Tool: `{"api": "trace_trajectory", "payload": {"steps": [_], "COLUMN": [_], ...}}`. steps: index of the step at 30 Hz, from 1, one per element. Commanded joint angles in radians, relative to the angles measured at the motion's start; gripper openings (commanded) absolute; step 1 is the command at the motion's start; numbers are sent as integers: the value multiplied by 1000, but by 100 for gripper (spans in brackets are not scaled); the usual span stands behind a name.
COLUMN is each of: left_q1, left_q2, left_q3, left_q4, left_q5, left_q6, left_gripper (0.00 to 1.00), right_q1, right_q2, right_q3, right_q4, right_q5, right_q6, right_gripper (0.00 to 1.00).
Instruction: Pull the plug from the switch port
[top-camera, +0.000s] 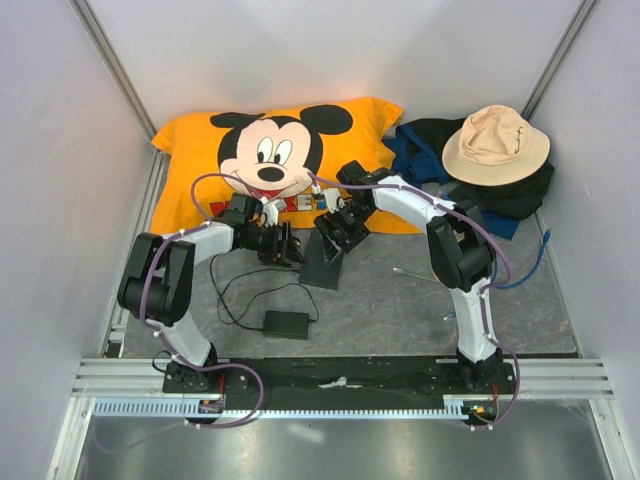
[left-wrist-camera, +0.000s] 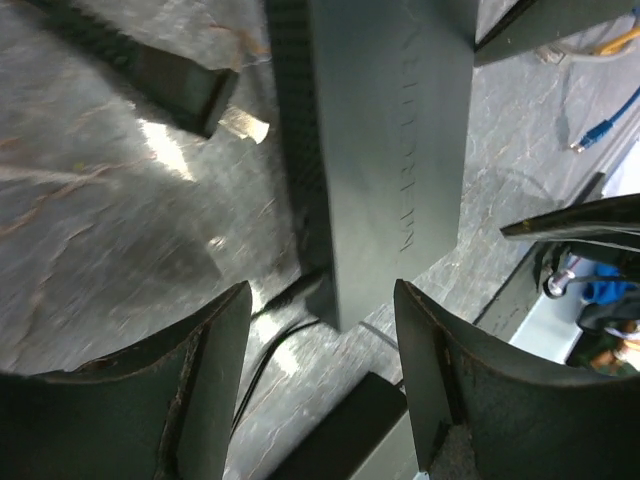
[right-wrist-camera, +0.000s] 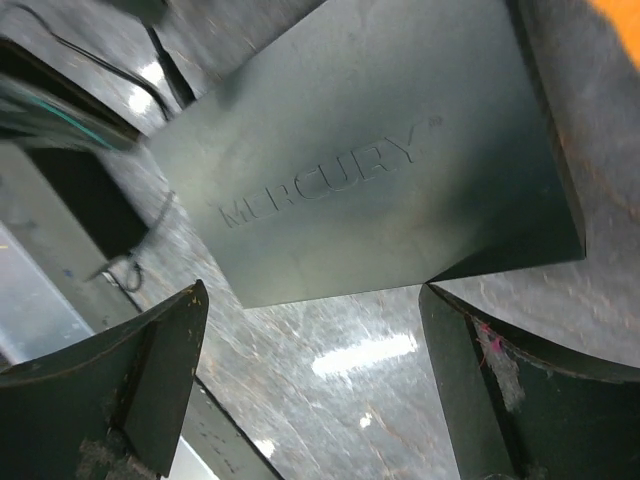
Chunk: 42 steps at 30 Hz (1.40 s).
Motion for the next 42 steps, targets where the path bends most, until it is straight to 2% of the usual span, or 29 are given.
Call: {"api": "trace_trajectory", "payload": {"steps": [1,6,14,17,19,24,27,30,33,34,39,42], "left_q1": [-56,-156,-290,-298,-294,-217,-145,-82,-45,-42,-42,-50], "left_q2": [35,41,32,20,-6,-154,-187,-140,-85,-39,88,153], "left_q3": [38,-19,-17,-10,-1,-16,-36,-39,35,103,254,312], "left_q4": [65,131,171,171,108,-24,-59,-23,31,30,25,25], "left_q5": [82,98,79,87,70,2,-52,-66,-94,-95,-68,-65], "left_q6": [-56,-102,-108,-125,-99,-62,-67,-87,-65,-45,22,41], "left_gripper": [66,66,66,66,66,66,68,68,68,66,62,61], "right_q1": [-25,-51,-119,-148,-169,-177,-174,-154,-151,-151,-131,-99], "right_q2": [36,75,146,146,114,-19,-108,-206,-297,-314,-386,-398], "right_q3": [71,108,189,183,176,150,78,-85,-249,-305,-427,-495], "right_q4": [25,28,25,24,19,-34,-67,-85,-84,-84,-71,-24], "right_q5": [-135,-89,-144,-176,-179,-106,-138,-109,-65,-55,-84,-118], "right_q6": [-1,8,28,31,15,-51,-51,-51,-59,-64,-91,-61], "right_gripper": [96,97,98,98,98,98,98,98,96,94,84,82]}}
